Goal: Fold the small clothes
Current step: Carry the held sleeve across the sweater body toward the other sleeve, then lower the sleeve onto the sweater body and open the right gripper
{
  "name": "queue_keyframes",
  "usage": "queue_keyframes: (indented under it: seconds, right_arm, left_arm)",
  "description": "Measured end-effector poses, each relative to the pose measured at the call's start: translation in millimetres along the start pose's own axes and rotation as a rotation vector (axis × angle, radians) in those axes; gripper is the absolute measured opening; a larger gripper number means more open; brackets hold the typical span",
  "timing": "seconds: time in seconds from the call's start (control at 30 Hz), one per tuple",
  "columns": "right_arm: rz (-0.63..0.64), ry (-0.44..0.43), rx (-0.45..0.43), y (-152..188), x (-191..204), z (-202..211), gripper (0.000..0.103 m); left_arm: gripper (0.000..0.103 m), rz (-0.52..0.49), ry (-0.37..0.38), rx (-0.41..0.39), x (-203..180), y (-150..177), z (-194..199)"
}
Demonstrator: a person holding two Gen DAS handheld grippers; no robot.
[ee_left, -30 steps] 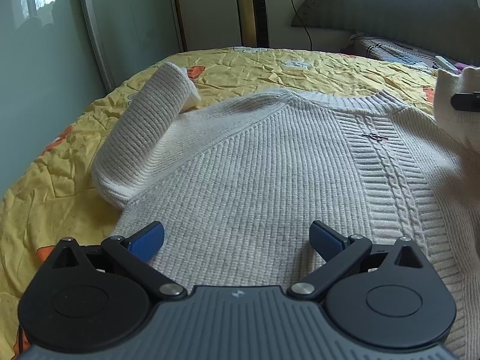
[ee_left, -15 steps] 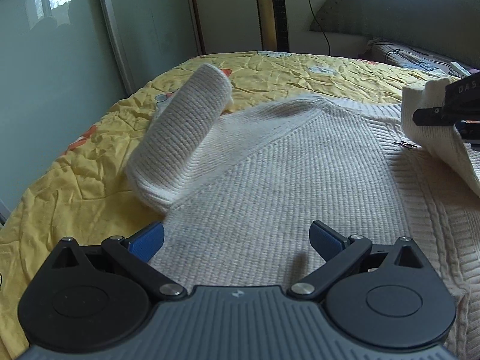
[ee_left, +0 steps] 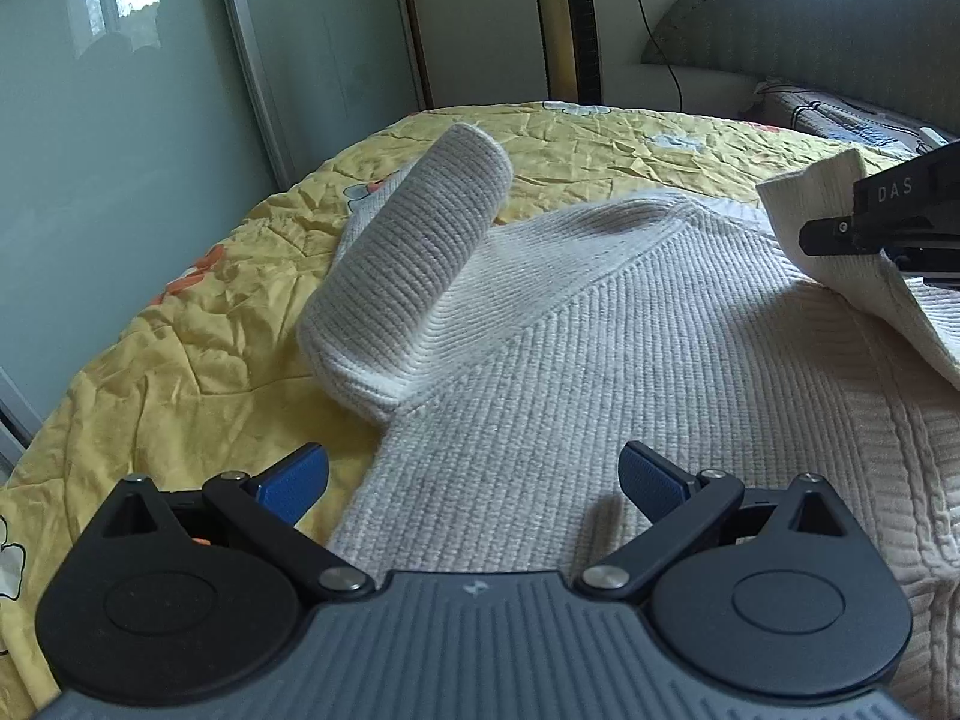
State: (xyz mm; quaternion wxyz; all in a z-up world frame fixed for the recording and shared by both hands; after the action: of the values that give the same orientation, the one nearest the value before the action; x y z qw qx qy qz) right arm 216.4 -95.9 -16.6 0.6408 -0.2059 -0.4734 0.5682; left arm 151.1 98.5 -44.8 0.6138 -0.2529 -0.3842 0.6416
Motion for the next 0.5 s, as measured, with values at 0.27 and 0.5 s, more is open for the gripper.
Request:
queue_keyframes:
  seconds: [0.27, 0.5]
  right_arm:
    - [0.030, -0.024, 0.038, 9, 18, -16, 0.016]
    - [0.026, -0.023, 0.097, 25, 14, -30, 0.018]
  left_arm:
    - [0.103, 0.006, -0.017, 0.010, 8, 4, -2]
    - [0.103, 0.015, -0.025, 0.014, 12, 5, -2]
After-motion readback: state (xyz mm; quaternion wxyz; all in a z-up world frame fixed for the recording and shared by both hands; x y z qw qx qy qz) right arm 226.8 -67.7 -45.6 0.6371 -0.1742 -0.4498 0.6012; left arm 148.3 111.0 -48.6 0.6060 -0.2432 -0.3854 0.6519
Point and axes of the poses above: each gripper's, at about its wrist camera, not at the fingertips, and z roughly against the way its jaws point, x to its left, y to its underside, the point moved 5 cm from there along -z, roughly the way its jaws point, and after that the axes turned 7 degrees about -x, right-handed, at the moved point
